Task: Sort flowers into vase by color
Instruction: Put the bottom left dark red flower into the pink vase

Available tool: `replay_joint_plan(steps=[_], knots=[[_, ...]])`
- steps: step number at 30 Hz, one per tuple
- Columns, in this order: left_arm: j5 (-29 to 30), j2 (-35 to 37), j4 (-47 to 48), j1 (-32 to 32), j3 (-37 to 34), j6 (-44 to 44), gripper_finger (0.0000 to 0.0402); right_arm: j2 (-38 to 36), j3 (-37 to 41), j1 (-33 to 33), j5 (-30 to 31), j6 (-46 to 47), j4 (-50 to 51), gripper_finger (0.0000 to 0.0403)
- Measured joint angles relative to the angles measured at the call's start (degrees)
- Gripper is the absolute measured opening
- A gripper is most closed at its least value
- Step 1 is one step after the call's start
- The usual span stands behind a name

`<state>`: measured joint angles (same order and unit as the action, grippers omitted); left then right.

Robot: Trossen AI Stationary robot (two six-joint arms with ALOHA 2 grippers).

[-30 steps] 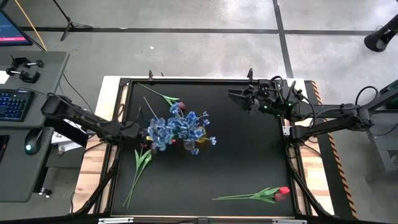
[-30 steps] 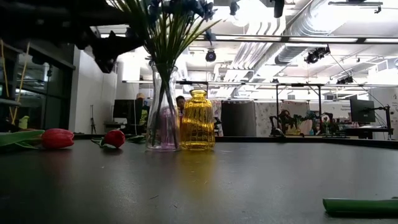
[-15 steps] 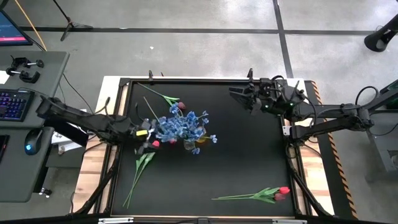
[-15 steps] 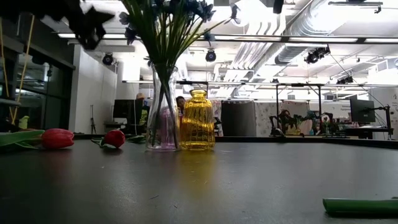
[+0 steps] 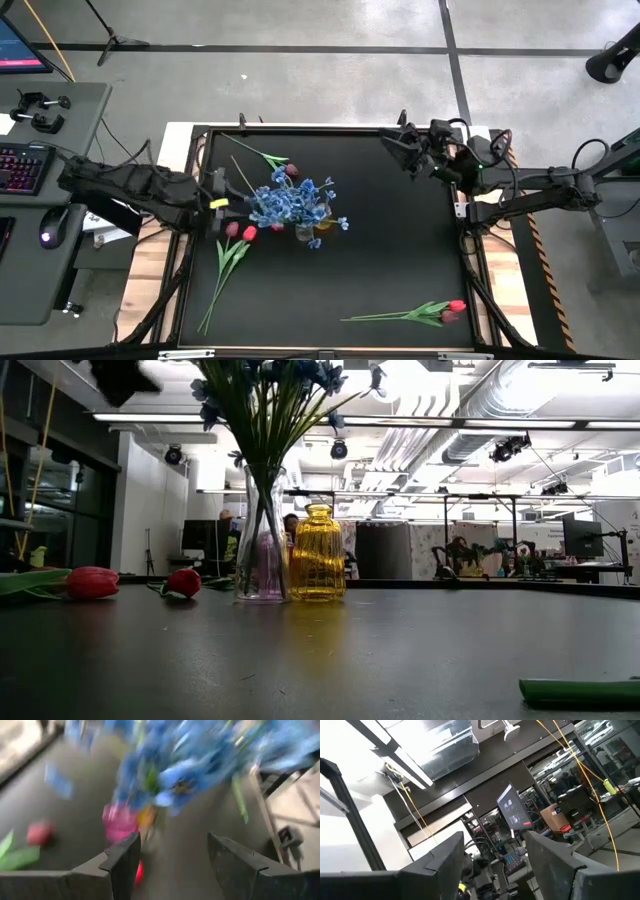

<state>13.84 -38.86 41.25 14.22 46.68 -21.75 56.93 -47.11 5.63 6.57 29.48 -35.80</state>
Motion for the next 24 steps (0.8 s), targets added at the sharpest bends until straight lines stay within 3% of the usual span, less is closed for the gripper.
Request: replay_joint_plan(steps=[7, 13, 19, 24], knots=[[-13.29, -4.22, 14.78, 0.02, -1.92, -20.04, 0.0216, -0.42, -0.07, 0.02, -0.97, -2.99, 2.59, 0.0204], [-22.0, -6.63, 15.56, 1.58, -7.94, -40.06, 0.0216, -0.74, -0.09, 0.5, -1.08, -2.52, 11.91, 0.0204], [-21.94, -7.47, 15.43, 6.75, -13.99, -58.0, 0.0216, -0.79, -0.09, 0.5, -1.19, -1.47, 18.72, 0.0204], [-15.76, -8.52, 13.65, 9.23, -16.22, -68.7, 0.0216, -0.81, -0.09, 0.5, -1.21, -1.6, 21.62, 0.0204]])
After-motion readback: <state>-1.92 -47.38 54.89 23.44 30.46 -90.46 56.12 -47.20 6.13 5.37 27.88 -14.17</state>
